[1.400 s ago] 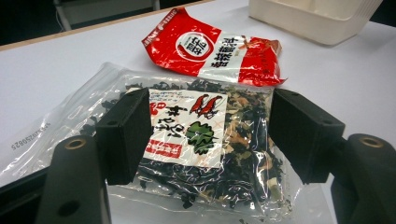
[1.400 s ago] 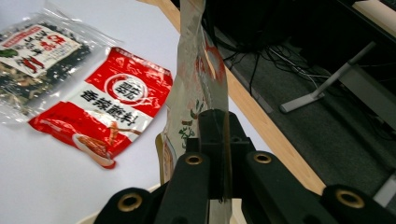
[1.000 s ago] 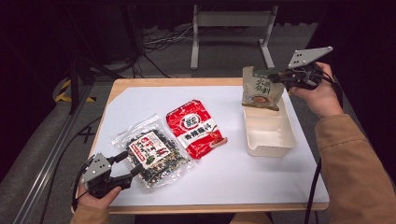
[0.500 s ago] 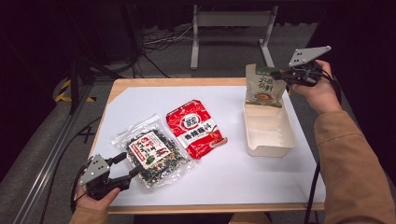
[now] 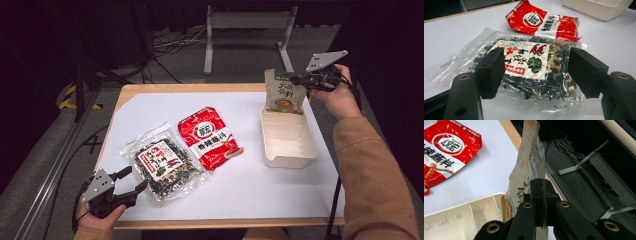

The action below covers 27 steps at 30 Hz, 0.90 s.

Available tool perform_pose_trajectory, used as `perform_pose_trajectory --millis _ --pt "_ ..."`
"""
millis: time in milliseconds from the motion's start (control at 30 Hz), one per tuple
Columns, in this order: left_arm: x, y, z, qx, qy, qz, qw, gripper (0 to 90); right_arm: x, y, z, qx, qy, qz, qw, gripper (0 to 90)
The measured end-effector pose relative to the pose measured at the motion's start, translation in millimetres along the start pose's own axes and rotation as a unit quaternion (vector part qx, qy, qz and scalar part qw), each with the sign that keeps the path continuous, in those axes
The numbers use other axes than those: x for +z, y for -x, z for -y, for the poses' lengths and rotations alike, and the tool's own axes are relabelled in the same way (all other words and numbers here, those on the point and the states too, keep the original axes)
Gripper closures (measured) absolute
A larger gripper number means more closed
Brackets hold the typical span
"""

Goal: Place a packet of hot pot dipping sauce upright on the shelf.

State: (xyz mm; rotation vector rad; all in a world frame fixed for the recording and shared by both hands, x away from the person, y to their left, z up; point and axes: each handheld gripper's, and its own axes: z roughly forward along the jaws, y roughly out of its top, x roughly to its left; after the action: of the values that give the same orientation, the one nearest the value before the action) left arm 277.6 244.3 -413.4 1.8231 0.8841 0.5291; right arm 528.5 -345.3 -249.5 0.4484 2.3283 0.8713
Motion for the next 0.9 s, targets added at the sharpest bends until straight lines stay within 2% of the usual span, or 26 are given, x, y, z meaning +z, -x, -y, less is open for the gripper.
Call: perform_pose_trajectory --millis 267,700,900 --pt "-0.1 -0.3 0.0 0.001 0.000 0.001 1.0000 30.9 10.2 1.4 3.9 0.003 -0.004 0.000 1.0000 89.2" --pt "1.1 -0.4 -0.4 0.001 0.000 0.002 1.0000 30.9 22.1 -4.3 5.6 0.004 -0.010 -0.011 0.9999 88.4" --pt "2.4 -0.5 -0.9 0.003 -0.001 0.004 1.0000 30.8 26.4 -6.3 12.1 0.011 -0.026 -0.015 0.9995 88.2"
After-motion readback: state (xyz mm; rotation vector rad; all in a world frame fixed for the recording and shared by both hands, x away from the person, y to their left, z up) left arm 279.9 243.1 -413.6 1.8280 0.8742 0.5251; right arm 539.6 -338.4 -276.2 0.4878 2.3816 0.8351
